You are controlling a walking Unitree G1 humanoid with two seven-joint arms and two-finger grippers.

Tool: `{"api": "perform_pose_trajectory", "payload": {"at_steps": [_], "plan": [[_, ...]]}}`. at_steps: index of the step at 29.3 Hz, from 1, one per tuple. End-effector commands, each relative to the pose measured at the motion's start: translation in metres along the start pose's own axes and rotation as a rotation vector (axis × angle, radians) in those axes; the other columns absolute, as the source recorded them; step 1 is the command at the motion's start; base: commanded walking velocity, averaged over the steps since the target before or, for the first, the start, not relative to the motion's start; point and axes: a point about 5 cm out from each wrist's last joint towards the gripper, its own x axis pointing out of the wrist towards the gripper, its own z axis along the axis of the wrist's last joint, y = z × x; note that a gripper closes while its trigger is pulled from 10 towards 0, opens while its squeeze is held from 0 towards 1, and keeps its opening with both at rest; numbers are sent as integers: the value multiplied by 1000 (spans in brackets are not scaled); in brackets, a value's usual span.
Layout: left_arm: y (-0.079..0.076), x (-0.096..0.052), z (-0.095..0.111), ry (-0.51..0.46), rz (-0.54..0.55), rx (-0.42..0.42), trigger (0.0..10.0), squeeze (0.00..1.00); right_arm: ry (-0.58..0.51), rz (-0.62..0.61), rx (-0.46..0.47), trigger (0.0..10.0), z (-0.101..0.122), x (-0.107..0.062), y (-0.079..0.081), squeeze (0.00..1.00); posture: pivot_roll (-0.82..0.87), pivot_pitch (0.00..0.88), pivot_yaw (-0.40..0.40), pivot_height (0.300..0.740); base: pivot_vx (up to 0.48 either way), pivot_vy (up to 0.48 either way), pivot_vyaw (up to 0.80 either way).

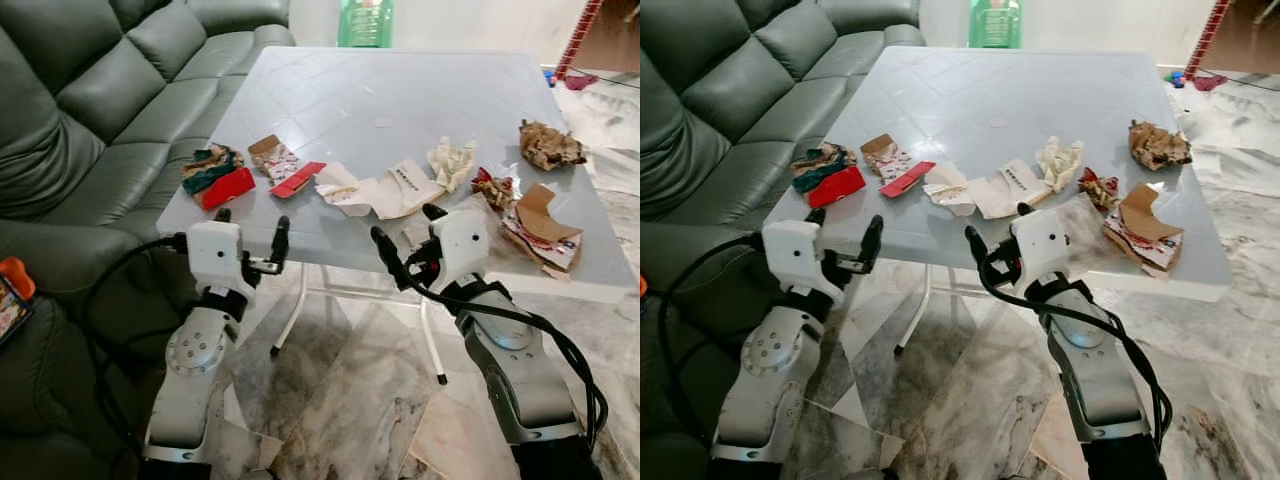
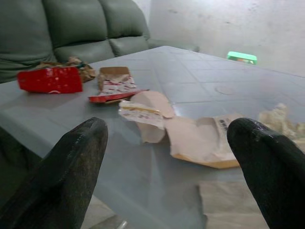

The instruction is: Picking trash to rubbish bin

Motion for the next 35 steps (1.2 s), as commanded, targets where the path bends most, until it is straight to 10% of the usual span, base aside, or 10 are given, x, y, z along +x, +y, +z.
{"api": "perform_pose_trajectory", "payload": {"at_steps": [1,16,35], "plan": [[-3,2,-1,-4,-25,-6,10000,0,-31,1,-9,10000,7,2,-1,0,-60,97,7,740,0,0,0],[-6,-1,-2,-5,-6,-16,10000,0,26,97,-34,10000,-7,19,15,0,-30,101,-13,740,112,0,0],[-19,-46,-2,55,16,-20,10000,0,81,99,26,10000,-28,76,18,0,101,189,-54,740,0,0,0]]}}
